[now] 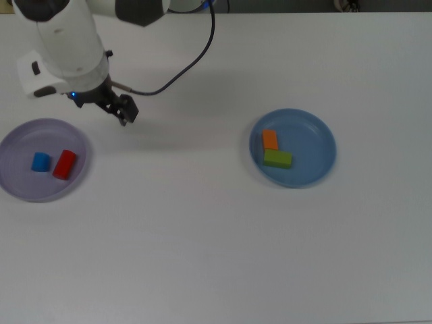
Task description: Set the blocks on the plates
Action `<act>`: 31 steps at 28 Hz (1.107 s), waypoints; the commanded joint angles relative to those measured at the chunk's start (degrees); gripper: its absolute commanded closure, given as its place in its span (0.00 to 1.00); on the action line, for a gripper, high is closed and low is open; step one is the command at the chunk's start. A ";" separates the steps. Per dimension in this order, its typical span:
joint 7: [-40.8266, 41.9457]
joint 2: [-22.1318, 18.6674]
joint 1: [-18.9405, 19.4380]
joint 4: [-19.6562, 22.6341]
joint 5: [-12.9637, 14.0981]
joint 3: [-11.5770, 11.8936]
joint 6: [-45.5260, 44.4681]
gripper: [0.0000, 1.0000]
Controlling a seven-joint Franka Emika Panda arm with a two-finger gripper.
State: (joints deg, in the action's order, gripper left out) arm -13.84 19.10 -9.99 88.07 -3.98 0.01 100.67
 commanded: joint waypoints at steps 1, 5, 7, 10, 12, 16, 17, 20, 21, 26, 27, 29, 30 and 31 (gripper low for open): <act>1.44 -3.27 3.74 0.79 -2.70 0.43 -5.74 0.00; 1.71 -6.61 4.98 0.79 -2.18 0.34 -8.47 0.00; 1.53 -8.02 5.06 0.79 -1.82 0.25 -8.65 0.00; 1.53 -10.82 5.15 0.70 -1.03 -1.06 -8.83 0.00; 1.62 -11.80 5.15 0.70 -1.03 -2.38 -8.83 0.00; 2.06 -14.17 5.15 0.70 -1.12 -4.57 -10.05 0.00; 2.23 -14.61 5.15 0.70 -1.03 -4.93 -10.41 0.00; 4.86 -15.75 5.15 0.79 -1.03 -6.07 -12.42 0.00; 6.35 -16.02 5.15 0.79 -1.03 -6.42 -13.13 0.00; 11.55 -17.51 5.15 0.79 -0.68 -7.13 -14.28 0.00; 11.55 -17.43 5.15 0.70 -0.24 -7.13 -13.93 0.00; 11.55 -17.43 5.15 0.70 -0.15 -7.13 -13.49 0.00; 11.46 -17.43 5.07 0.70 -0.06 -7.13 -13.05 0.00; 11.20 -17.51 5.07 0.70 -0.06 -7.13 -12.70 0.00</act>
State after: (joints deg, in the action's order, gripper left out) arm -4.27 2.47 -4.85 87.88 -5.18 -7.42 87.14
